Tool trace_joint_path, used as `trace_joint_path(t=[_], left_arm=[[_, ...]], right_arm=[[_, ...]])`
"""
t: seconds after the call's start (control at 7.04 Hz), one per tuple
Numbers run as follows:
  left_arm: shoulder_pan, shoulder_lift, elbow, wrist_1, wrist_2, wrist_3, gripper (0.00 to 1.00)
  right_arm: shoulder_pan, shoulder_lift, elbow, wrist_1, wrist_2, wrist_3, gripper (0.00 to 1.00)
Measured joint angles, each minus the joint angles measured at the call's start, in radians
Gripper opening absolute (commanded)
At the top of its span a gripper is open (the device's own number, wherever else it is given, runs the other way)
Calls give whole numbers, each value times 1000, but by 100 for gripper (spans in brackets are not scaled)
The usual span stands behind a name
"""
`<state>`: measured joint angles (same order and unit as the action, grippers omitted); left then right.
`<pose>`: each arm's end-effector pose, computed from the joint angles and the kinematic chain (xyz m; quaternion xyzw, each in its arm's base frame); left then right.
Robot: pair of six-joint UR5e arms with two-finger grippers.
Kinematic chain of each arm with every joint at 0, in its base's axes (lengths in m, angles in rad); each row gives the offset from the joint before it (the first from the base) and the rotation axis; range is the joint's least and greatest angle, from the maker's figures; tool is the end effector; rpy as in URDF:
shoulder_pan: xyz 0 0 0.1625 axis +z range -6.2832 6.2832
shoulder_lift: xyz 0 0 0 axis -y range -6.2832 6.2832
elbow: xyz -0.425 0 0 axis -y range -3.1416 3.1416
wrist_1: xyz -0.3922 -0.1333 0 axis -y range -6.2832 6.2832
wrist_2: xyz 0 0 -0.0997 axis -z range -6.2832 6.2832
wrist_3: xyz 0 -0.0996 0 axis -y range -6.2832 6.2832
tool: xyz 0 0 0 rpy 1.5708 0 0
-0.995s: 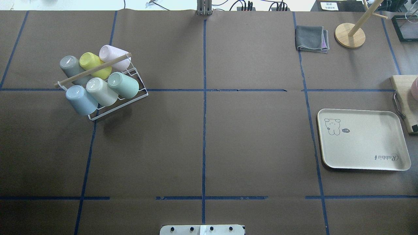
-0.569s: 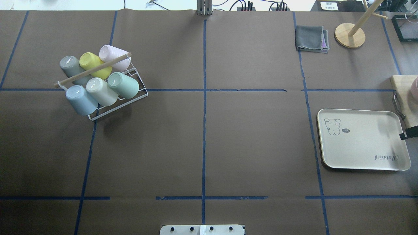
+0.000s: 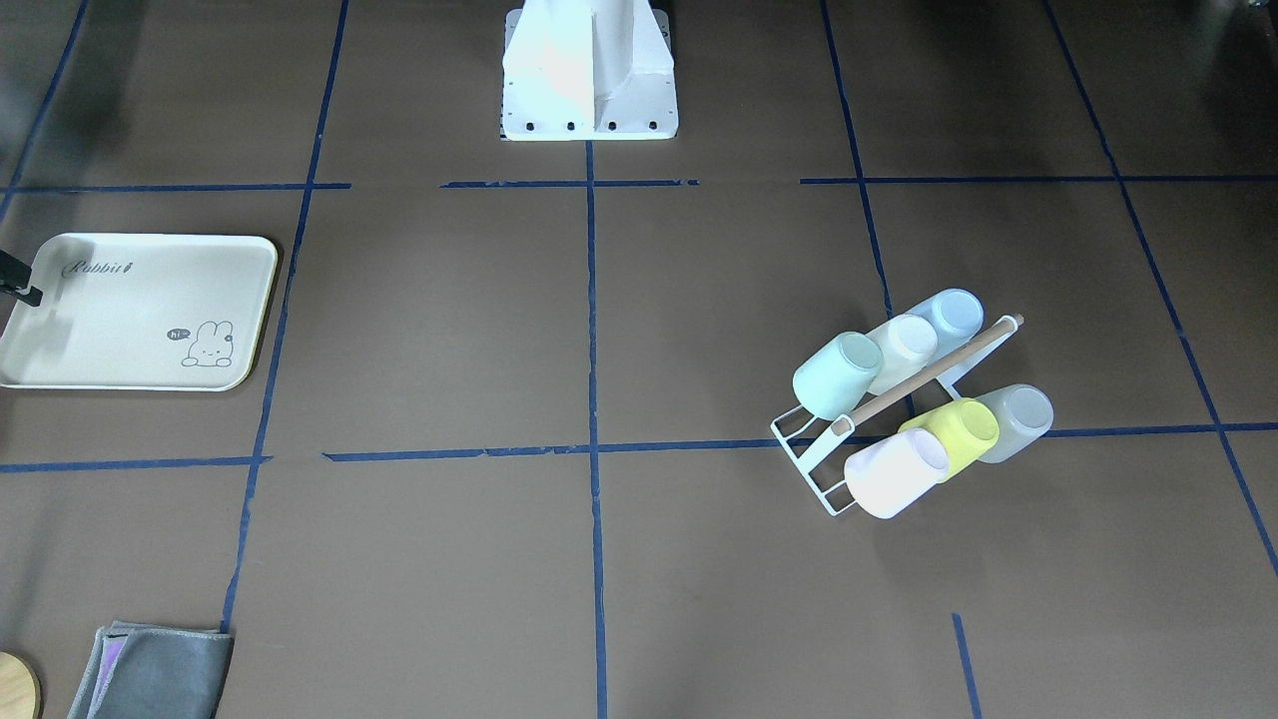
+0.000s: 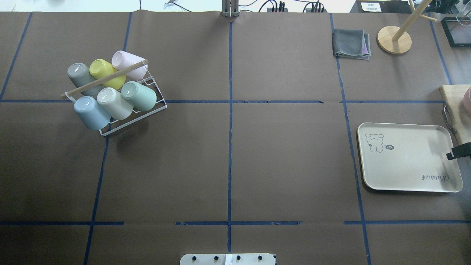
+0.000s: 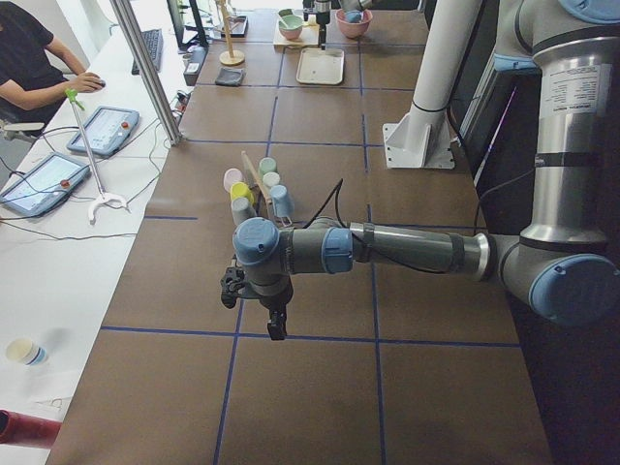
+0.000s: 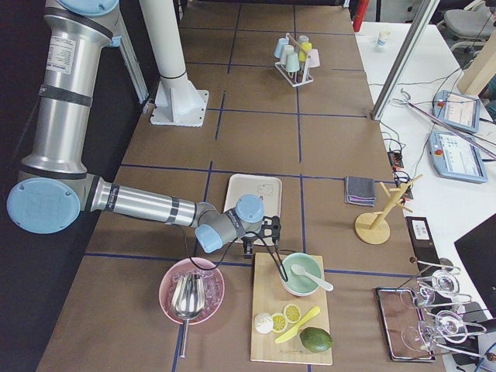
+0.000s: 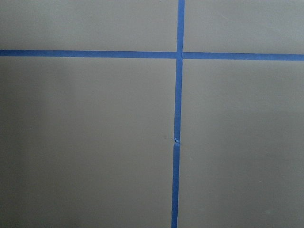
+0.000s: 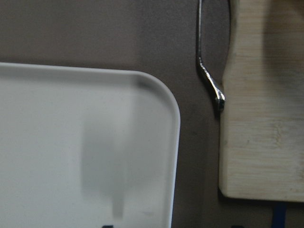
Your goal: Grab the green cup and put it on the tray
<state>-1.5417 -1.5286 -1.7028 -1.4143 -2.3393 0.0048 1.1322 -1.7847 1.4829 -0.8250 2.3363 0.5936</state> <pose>-0.0504 -0.4691 0.6300 -0.0355 0.3743 0.0032 0.9266 -0.1138 -0.3941 0.7164 -0.0021 -0.4177 -0.0119 0.9085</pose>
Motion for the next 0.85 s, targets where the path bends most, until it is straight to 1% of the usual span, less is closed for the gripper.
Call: trace_joint_path(t=[0.14,0.28,0.43,0.57,0.85], left_arm=[[0,0,0,0,0,0,100],[0,-1,0,0,0,1,100],[0,-1,1,0,0,1,100],[0,-1,2,0,0,1,100],[0,0,4,0,0,3,100]], right_arm=[[-2,1,-4,-1,1,1,73],[-4,2,-5,-3,2,1,69],[-6,2,-6,-3,3,1,68],[-7,2,-7,-4,4,1,64],[-13,2,-7,-5,6,14,64]])
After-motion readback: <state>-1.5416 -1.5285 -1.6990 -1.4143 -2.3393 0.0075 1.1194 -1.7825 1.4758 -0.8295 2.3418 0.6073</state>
